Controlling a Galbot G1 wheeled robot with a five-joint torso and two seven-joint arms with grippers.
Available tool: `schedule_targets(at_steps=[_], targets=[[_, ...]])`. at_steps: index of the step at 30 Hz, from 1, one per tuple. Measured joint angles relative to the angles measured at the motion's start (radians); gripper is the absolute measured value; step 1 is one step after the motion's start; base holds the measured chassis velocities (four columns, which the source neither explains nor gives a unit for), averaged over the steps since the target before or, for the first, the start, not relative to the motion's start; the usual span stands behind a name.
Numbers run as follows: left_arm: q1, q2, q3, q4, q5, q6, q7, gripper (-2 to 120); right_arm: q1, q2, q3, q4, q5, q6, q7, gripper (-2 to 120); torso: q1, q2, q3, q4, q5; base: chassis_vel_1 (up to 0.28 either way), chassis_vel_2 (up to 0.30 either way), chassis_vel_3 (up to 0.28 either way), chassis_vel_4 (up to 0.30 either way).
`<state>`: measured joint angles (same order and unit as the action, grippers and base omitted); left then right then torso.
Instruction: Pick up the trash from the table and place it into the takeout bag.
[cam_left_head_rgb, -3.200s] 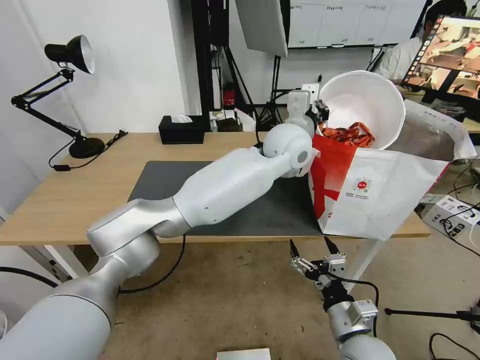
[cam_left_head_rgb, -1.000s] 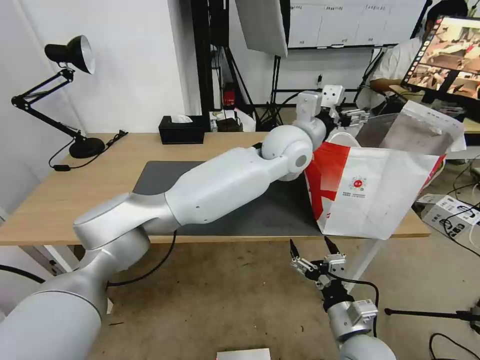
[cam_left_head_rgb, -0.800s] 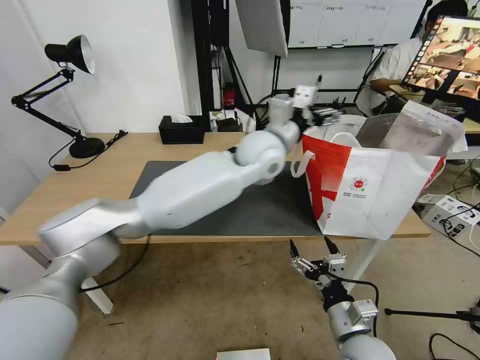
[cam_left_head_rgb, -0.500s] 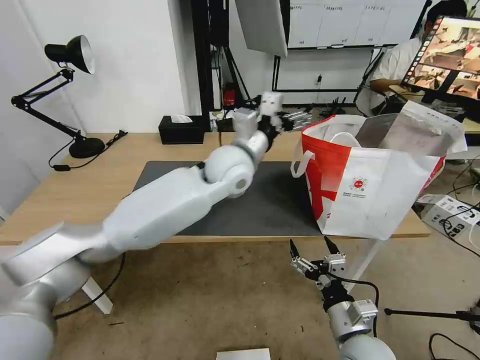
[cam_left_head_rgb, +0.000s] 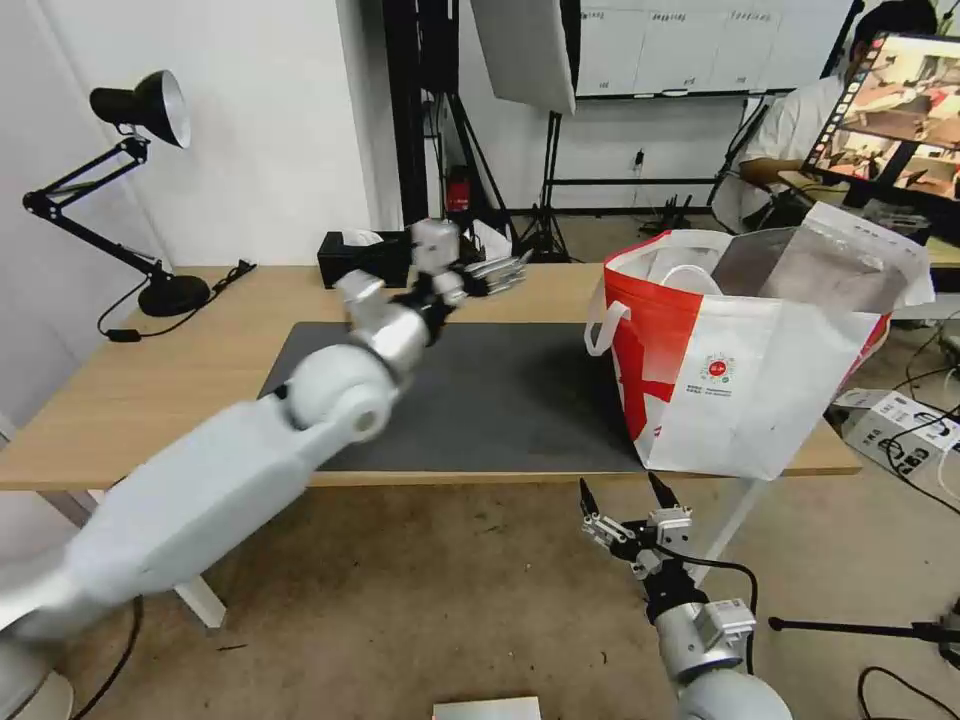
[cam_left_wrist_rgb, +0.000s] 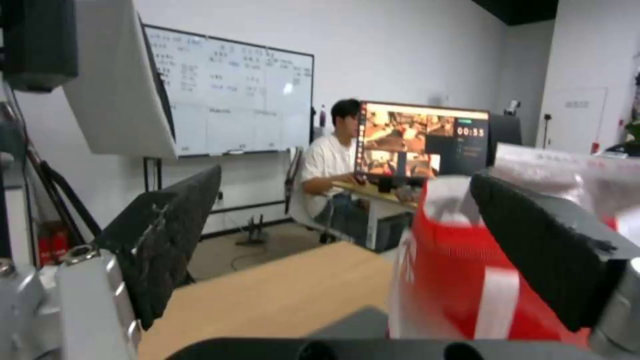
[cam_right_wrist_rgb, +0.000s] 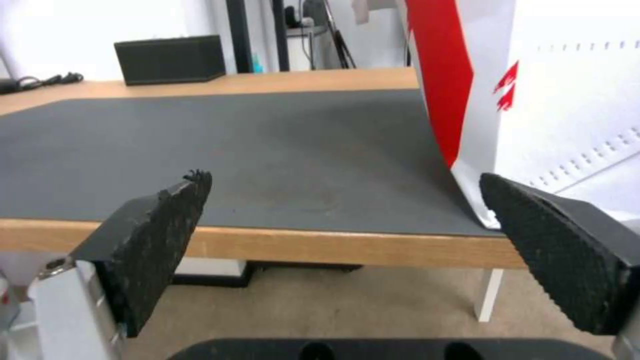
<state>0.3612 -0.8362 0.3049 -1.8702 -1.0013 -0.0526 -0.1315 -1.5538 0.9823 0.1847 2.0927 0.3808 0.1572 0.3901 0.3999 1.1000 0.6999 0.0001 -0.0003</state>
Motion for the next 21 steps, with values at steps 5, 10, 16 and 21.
schedule_targets(at_steps=[5,10,16,21], targets=[[0.328,0.121,-0.280,-0.085,0.033,0.007,0.165,100,0.000,0.000,0.000,0.000,0.000,0.000,0.000,100,0.000,0.000,0.000,-0.0003,0.0000,0.000,0.000,0.000,0.000],[0.552,0.178,-0.466,-0.119,0.051,0.000,0.269,100,0.000,0.000,0.000,0.000,0.000,0.000,0.000,100,0.000,0.000,0.000,0.0000,-0.0001,0.000,0.000,0.000,0.000],[0.723,0.168,-0.626,-0.135,0.094,-0.003,0.336,100,0.000,0.000,0.000,0.000,0.000,0.000,0.000,100,0.000,0.000,0.000,0.0000,0.0002,0.000,0.000,0.000,0.000],[0.875,0.095,-0.775,-0.146,0.166,0.001,0.326,100,0.000,0.000,0.000,0.000,0.000,0.000,0.000,100,0.000,0.000,0.000,-0.0003,0.0002,0.000,0.000,0.000,0.000]])
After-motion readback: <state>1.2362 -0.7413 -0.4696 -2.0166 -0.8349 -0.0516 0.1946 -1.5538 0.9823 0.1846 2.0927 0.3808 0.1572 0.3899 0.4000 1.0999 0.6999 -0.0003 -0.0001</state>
